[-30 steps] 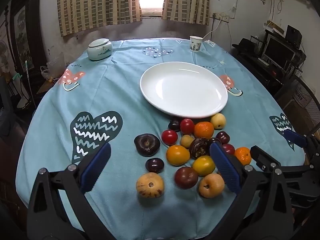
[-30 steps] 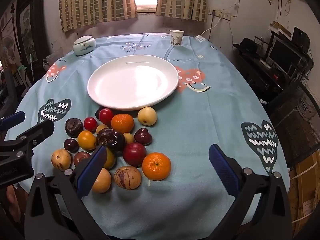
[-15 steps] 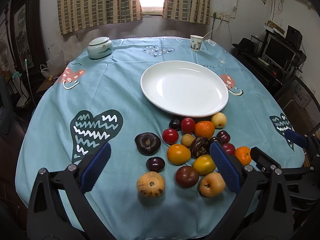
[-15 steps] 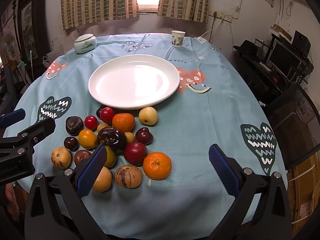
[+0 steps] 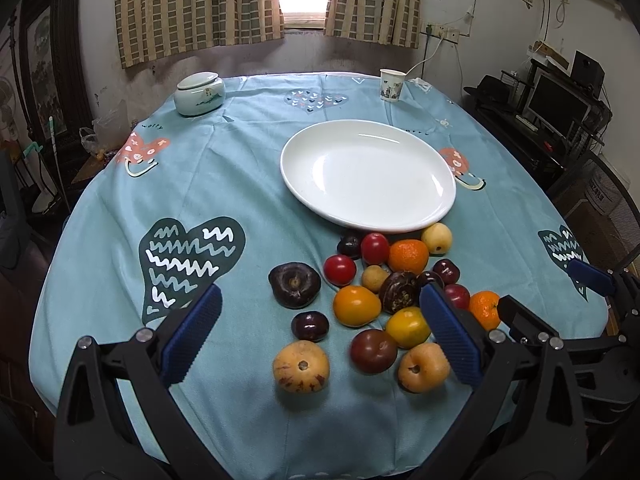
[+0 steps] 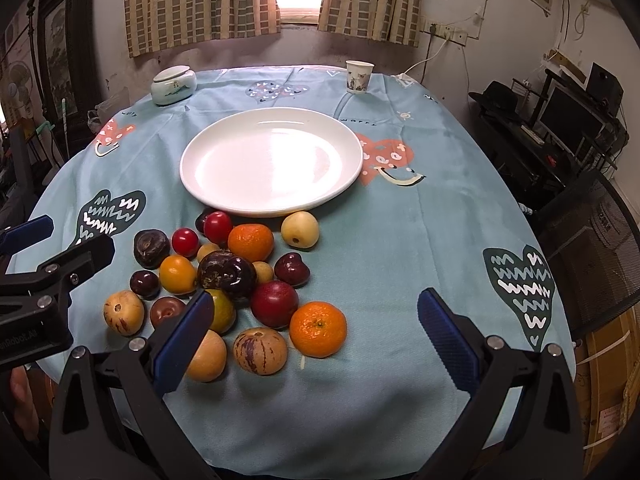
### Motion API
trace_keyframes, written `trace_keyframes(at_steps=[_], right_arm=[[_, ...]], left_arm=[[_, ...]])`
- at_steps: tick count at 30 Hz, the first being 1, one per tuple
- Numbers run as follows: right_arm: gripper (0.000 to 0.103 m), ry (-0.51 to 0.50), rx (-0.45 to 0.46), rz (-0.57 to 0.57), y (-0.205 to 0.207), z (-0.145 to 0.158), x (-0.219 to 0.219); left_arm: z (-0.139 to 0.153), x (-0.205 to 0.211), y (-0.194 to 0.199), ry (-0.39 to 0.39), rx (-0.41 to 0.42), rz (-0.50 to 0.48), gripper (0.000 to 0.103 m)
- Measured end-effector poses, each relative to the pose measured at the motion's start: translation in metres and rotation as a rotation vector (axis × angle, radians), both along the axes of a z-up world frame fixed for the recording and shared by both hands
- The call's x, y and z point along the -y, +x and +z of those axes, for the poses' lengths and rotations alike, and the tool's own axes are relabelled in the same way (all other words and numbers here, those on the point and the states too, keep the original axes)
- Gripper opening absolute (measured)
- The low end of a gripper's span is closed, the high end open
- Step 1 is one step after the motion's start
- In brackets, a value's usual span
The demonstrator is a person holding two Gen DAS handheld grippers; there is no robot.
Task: Organize fruits
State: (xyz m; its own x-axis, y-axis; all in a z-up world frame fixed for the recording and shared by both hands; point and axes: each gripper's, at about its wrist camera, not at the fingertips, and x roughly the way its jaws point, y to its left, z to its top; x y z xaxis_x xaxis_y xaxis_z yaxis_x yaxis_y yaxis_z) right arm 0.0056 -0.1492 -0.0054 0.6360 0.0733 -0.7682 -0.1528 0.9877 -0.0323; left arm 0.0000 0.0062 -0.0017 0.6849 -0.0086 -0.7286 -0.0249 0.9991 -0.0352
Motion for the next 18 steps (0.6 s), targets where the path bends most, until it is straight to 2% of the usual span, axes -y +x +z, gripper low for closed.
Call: trace_keyframes(at_steps=[18], right_arm=[[0.102, -0.004, 0.0, 0.007, -0.002, -0.0001, -0.0033]], left_arm=[[-0.0008, 0.0005, -0.0006, -0.002, -0.001, 0.0, 0.101]])
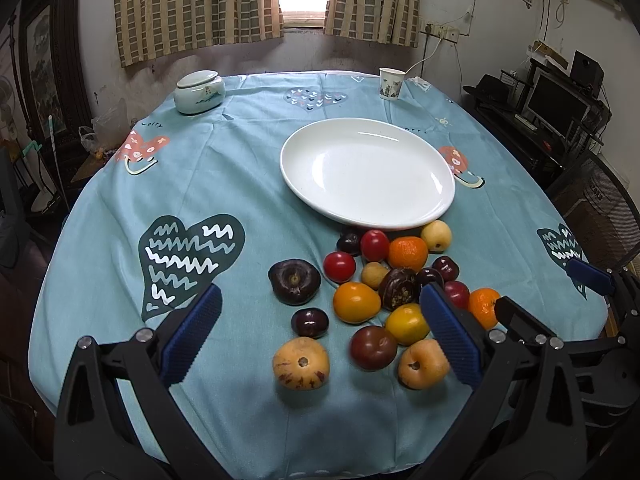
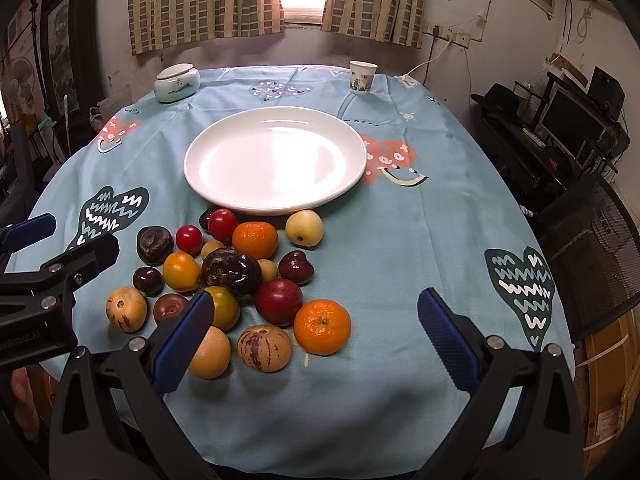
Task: Organize fruits
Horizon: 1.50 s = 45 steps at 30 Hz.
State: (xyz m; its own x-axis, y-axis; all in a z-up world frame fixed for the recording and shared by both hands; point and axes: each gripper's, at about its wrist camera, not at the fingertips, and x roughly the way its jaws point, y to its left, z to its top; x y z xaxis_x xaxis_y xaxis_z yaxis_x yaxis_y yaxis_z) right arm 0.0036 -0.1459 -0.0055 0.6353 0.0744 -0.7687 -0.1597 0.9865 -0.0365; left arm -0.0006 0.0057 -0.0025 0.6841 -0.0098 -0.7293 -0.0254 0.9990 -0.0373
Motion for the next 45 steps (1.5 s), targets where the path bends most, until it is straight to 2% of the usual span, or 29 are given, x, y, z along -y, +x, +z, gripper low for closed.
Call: trace_keyframes(at_steps=[26, 35, 37, 41, 45], right_arm=[[0.102, -0.002, 0.003, 0.003, -0.002, 0.0, -0.002], [0.102, 0.061, -0.037, 0.072, -0.003, -0.002, -0.002], [0.102, 0.046, -0.035, 0.072, -0.006, -0.006, 0.001], [0.102, 0.015, -0.047, 0.099, -0.018, -0.021, 0.008], [0.102, 0.083, -0.093, 0.211, -0.033, -0.034, 0.004]], left_arm=[[-0.002, 0.001, -0.005, -0.001, -0.002, -0.003, 0.101], [-0.003, 0.002, -0.013, 0.017, 0.0, -0.016, 0.101], [-0.007, -0.003, -0.018, 0.021, -0.018, -0.016, 0.101], [-0.032, -0.027, -0.026, -0.024, -0.107, 0.025, 0.101], [-0.049, -0.051, -0.036, -0.063, -0.155, 0.081, 0.101]])
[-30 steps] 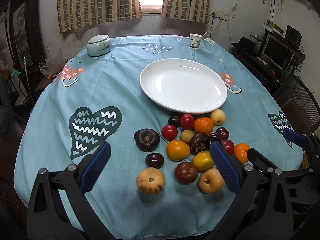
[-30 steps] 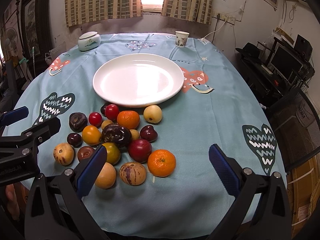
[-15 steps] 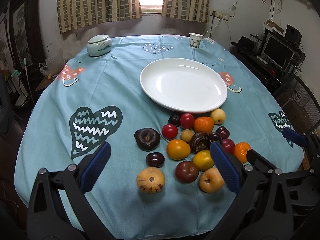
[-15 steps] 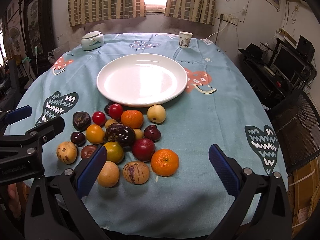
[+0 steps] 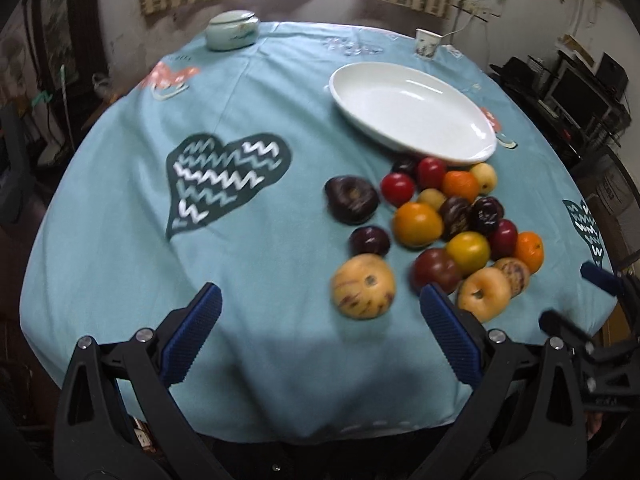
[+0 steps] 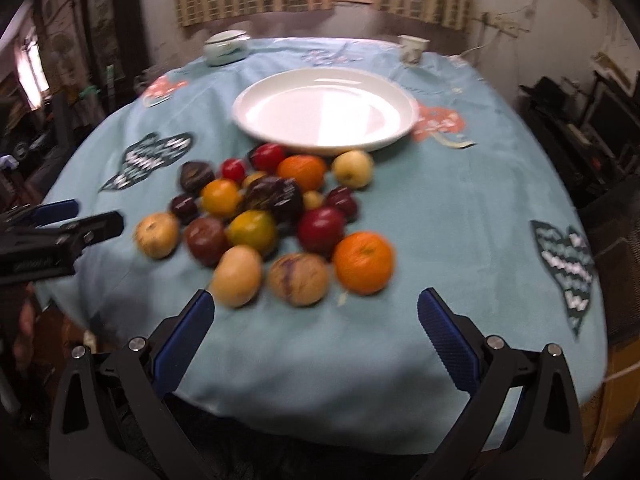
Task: Organize fruits
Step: 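Grasp the tangerine with the right tool while the left tool grasps the striped pepino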
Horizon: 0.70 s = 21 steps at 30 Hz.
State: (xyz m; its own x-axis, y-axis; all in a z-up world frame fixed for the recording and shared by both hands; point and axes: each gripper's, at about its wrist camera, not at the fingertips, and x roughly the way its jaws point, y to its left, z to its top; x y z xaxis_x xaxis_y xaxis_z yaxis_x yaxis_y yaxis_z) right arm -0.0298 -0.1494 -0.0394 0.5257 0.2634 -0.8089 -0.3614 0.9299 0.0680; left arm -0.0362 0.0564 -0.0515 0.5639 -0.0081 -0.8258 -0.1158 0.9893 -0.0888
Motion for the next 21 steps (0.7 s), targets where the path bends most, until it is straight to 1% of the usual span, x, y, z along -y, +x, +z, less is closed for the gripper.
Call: trace_keyframes(at_steps=[1, 2, 3, 4, 5, 6, 7, 9, 12, 14, 15, 16, 18, 19, 21], right_arm=[[0.101, 0.02, 0.001, 0.021, -0.004, -0.001, -0.001], [0.093, 0.026, 0.009, 0.023, -0.006, -0.002, -0.001], [0.077, 0.021, 0.008, 0.014, -0.007, -0.003, 0.0], [0.069, 0.021, -0.007, 0.001, -0.004, -0.007, 0.002], [0.058, 0.028, -0.019, -0.011, -0.001, -0.009, 0.005], [0.056, 0.039, -0.028, -0.034, 0.003, -0.012, 0.012], [0.056, 0.036, -0.024, -0.053, 0.006, -0.014, 0.016], [0.056, 0.001, -0.008, -0.103, 0.015, -0.017, 0.025], [0.056, -0.015, -0.038, -0.135, 0.03, -0.03, 0.037], [0.055, -0.01, -0.056, -0.129, 0.04, -0.04, 0.039], [0.055, 0.026, -0.067, -0.112, 0.046, -0.044, 0.039], [0.054, 0.032, -0.075, -0.109, 0.053, -0.048, 0.037], [0.053, 0.019, -0.064, -0.097, 0.065, -0.054, 0.03], [0.048, 0.006, -0.047, -0.089, 0.069, -0.054, 0.026], [0.045, 0.009, -0.057, -0.097, 0.072, -0.052, 0.024]], left_arm=[[-0.002, -0.004, -0.004, -0.008, -0.001, 0.009, 0.101], [-0.002, -0.006, -0.006, -0.016, 0.0, 0.012, 0.101], [-0.004, -0.008, -0.008, -0.031, 0.002, 0.007, 0.101], [-0.005, -0.007, -0.01, -0.039, -0.001, -0.001, 0.101], [-0.007, -0.006, -0.01, -0.04, -0.005, -0.009, 0.101], [-0.009, -0.004, -0.01, -0.038, -0.013, -0.019, 0.101], [-0.012, -0.002, -0.011, -0.035, -0.023, -0.032, 0.101], [-0.017, 0.003, -0.01, -0.031, -0.036, -0.051, 0.101], [-0.024, 0.009, -0.007, -0.024, -0.057, -0.075, 0.101], [-0.028, 0.011, -0.003, -0.027, -0.067, -0.085, 0.101], [-0.029, 0.012, -0.001, -0.026, -0.071, -0.088, 0.101], [-0.032, 0.014, 0.002, -0.028, -0.077, -0.094, 0.101], [-0.036, 0.015, 0.007, -0.038, -0.095, -0.103, 0.101], [-0.039, 0.016, 0.009, -0.042, -0.105, -0.106, 0.101], [-0.043, 0.016, 0.012, -0.037, -0.113, -0.1, 0.101]])
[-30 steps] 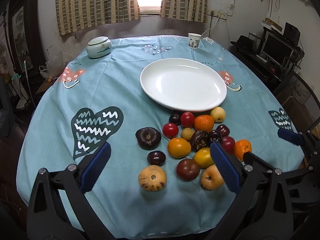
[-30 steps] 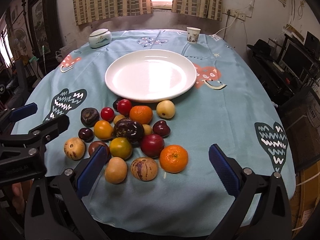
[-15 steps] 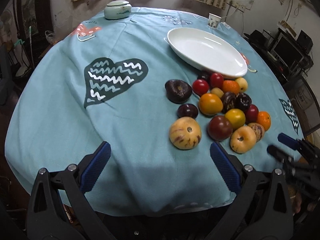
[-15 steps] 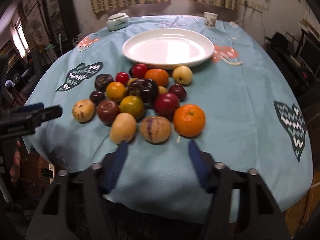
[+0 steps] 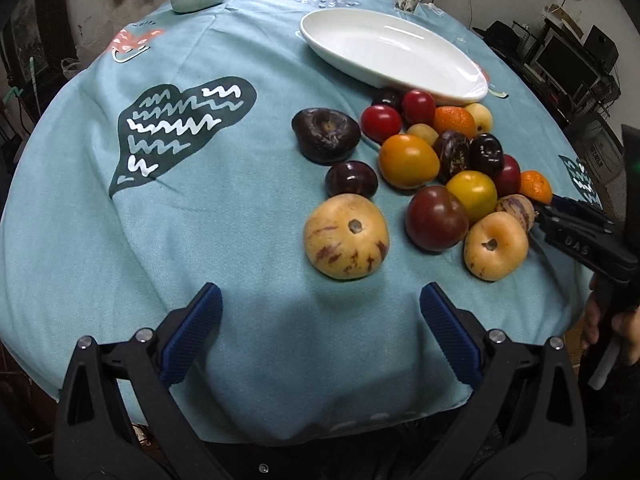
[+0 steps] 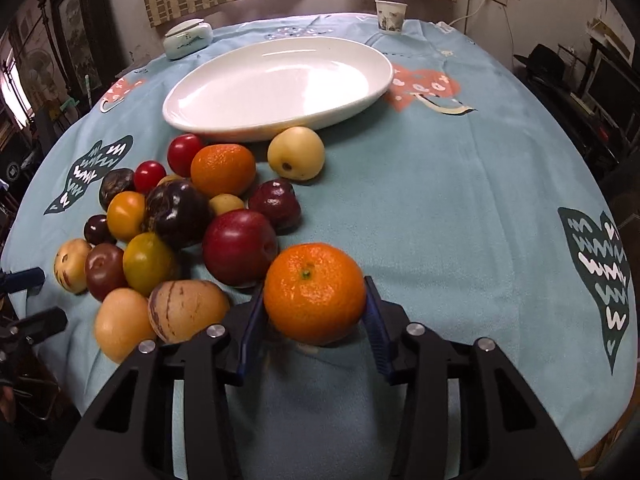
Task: Organize fruits
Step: 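Grasp the tangerine with the right tool while the left tool grasps the striped pepino, then carry both fruits onto the white plate and open both tools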
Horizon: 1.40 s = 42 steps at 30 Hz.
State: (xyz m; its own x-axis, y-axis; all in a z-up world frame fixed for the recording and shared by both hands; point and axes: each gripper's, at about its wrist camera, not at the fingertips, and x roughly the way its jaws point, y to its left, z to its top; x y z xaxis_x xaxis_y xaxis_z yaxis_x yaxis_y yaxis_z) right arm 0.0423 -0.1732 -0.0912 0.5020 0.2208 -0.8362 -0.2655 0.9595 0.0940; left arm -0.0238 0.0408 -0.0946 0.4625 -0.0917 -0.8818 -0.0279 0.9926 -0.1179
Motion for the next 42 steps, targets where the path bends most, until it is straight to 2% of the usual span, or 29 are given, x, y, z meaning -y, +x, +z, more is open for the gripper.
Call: trace_keyframes(at_steps=[9, 10, 11, 12, 13, 14, 21, 29, 37, 42], right_arm=[[0.045, 0.054, 0.049, -0.032, -0.026, 0.029, 0.017], [0.045, 0.061, 0.046, -0.028, -0.028, 0.031, 0.017], [0.045, 0.071, 0.042, -0.023, -0.029, 0.032, 0.018], [0.045, 0.079, 0.039, -0.019, -0.03, 0.033, 0.017], [0.045, 0.085, 0.038, -0.016, -0.032, 0.033, 0.017], [0.045, 0.091, 0.036, -0.013, -0.033, 0.033, 0.016], [0.045, 0.114, 0.048, 0.01, -0.036, 0.038, 0.011], [0.045, 0.127, 0.068, 0.024, -0.022, 0.047, 0.005], [0.045, 0.119, 0.082, 0.07, 0.016, 0.057, -0.016], [0.045, 0.112, 0.056, 0.095, 0.064, 0.063, -0.028]], left_arm=[[-0.01, 0.004, 0.016, 0.019, 0.017, 0.006, 0.099], [-0.01, 0.004, 0.019, 0.015, 0.036, 0.002, 0.092], [-0.011, 0.006, 0.02, 0.016, 0.052, -0.003, 0.073], [-0.011, 0.007, 0.021, 0.039, 0.068, -0.002, 0.07], [-0.009, 0.009, 0.021, 0.019, 0.083, -0.026, 0.05], [-0.007, 0.01, 0.021, -0.005, 0.087, -0.037, 0.045], [0.01, 0.009, 0.014, -0.015, 0.131, -0.043, 0.045], [0.039, 0.011, 0.02, -0.05, 0.18, -0.077, 0.045], [0.063, 0.016, 0.072, -0.051, 0.22, -0.095, 0.045], [0.067, 0.02, 0.126, -0.046, 0.205, -0.104, 0.046]])
